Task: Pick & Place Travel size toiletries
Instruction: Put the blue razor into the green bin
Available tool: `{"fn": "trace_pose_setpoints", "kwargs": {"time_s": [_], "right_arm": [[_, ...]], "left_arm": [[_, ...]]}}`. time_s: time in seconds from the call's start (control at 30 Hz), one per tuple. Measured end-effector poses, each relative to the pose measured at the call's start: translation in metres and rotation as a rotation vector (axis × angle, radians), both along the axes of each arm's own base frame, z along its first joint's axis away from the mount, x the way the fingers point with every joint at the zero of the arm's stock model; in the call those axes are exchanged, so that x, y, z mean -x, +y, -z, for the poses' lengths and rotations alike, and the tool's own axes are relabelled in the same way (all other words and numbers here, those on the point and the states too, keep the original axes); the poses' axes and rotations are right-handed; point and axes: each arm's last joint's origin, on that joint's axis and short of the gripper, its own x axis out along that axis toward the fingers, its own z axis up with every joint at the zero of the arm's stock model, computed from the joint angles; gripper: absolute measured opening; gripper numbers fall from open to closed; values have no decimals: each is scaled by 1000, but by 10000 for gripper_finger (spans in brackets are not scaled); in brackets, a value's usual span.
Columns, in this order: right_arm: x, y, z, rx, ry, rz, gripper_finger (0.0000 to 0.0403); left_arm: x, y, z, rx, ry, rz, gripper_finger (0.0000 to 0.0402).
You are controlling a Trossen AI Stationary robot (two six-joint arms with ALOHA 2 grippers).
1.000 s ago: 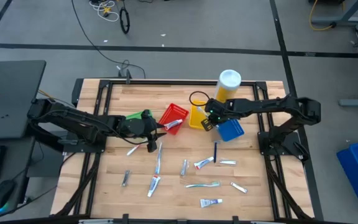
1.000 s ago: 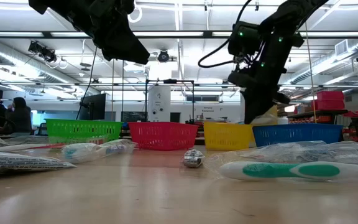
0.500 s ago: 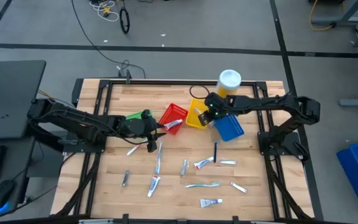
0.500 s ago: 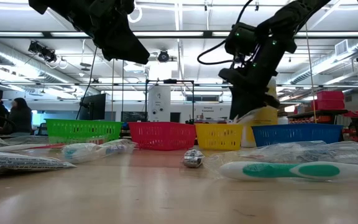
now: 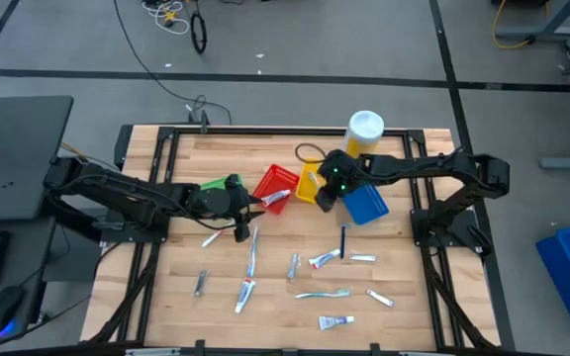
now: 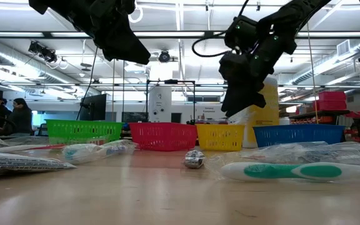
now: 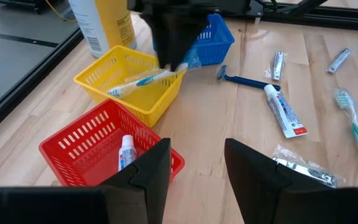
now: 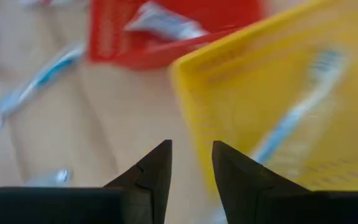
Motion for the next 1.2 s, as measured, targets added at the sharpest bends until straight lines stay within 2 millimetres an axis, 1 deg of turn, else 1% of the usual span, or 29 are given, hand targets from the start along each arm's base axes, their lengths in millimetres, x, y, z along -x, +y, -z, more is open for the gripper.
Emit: {"fn": "trace_pose_setpoints", "kwargs": {"time_s": [0.17, 0.4, 0.57, 0.7, 0.8, 0.9, 0.97, 1.03, 1.1, 1.2], "right_arm": [[-6, 29, 0, 51, -16, -228, 120], [-11, 63, -8, 111, -92, -413, 153], [-10, 92, -11, 36, -165, -669, 168], [-4, 112, -9, -32, -152, -820, 167], [3, 119, -5, -39, -96, -885, 162], [12, 120, 2, -24, 17, -922, 162], [19, 119, 6, 31, 116, -925, 167], [23, 118, 9, 114, 170, -942, 176], [23, 119, 9, 186, 182, -972, 187], [21, 122, 10, 252, 149, -1051, 204]], "left_arm": [[0, 0, 0, 0, 0, 0, 159], [0, 0, 0, 10, -4, -5, 159], [0, 0, 0, 12, -7, -6, 159], [0, 0, 0, 26, -12, -14, 159], [0, 0, 0, 33, -13, -18, 159], [0, 0, 0, 33, -13, -18, 159], [0, 0, 0, 33, -13, -18, 159], [0, 0, 0, 32, -14, -19, 159], [0, 0, 0, 31, -14, -21, 159], [0, 0, 0, 28, -15, -27, 159]]}}
